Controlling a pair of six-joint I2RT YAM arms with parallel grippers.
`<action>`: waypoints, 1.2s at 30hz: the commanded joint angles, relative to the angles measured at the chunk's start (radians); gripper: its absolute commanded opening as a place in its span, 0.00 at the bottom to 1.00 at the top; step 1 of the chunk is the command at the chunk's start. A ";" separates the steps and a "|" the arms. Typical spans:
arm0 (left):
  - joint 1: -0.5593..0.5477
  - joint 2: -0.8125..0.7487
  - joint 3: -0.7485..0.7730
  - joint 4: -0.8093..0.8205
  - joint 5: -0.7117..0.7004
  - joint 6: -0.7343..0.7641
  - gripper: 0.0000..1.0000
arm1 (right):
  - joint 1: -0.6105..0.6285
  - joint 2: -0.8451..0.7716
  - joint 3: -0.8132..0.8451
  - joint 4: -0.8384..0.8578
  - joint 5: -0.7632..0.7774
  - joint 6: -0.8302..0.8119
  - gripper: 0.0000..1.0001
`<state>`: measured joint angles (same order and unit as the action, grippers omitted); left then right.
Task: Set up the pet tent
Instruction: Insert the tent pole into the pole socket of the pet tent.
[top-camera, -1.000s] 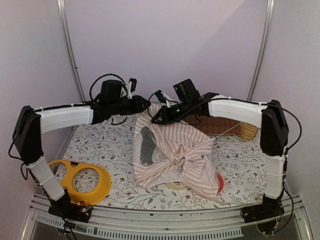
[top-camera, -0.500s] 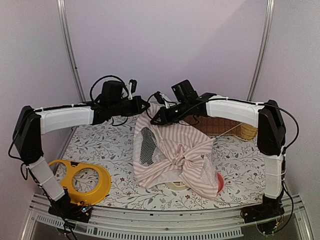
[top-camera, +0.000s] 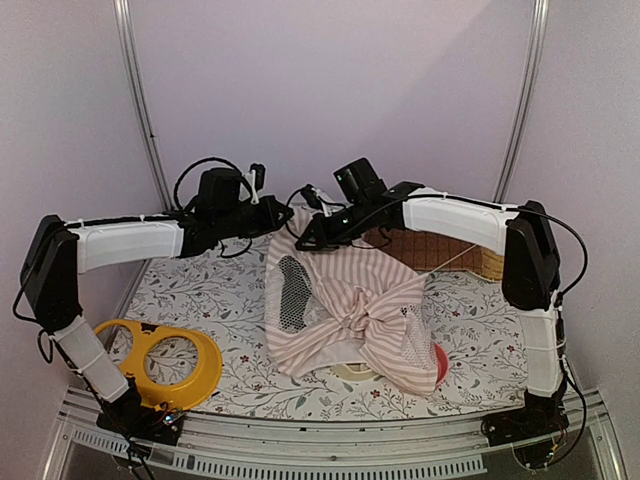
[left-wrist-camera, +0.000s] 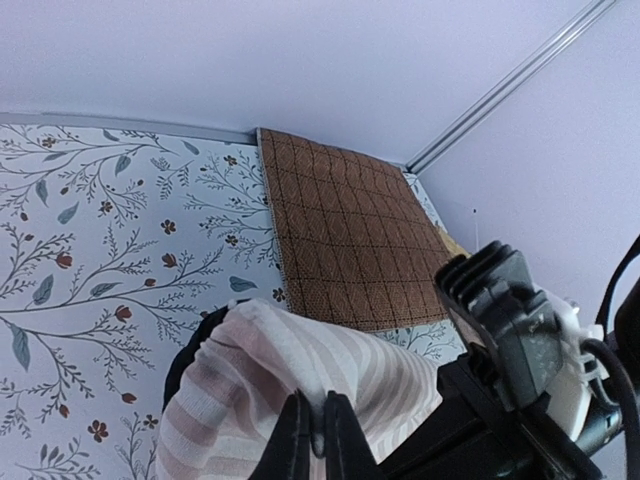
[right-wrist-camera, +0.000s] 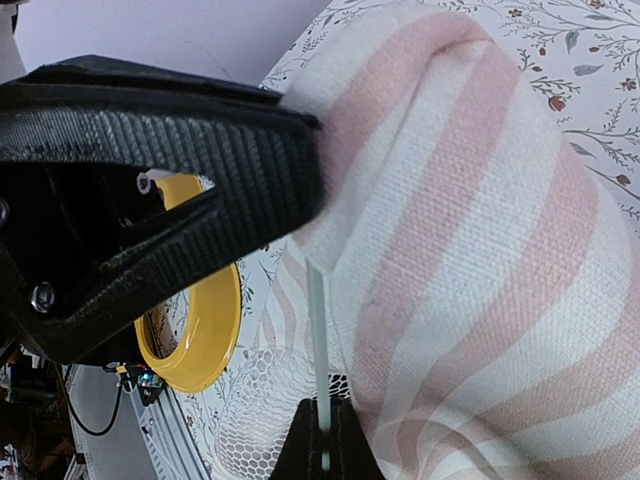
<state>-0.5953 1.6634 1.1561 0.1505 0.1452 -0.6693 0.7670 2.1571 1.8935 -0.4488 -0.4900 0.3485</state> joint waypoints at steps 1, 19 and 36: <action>-0.031 -0.040 -0.030 -0.012 0.064 0.013 0.11 | -0.014 0.019 0.029 -0.022 0.035 0.000 0.00; 0.053 -0.095 -0.049 0.012 0.032 -0.086 0.18 | -0.014 0.018 0.010 -0.019 0.022 -0.007 0.00; 0.071 0.018 0.051 0.030 0.141 -0.143 0.25 | -0.013 0.028 0.012 -0.014 0.014 -0.005 0.00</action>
<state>-0.5289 1.6569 1.1572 0.1593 0.2630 -0.8040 0.7589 2.1616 1.9045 -0.4179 -0.4671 0.3523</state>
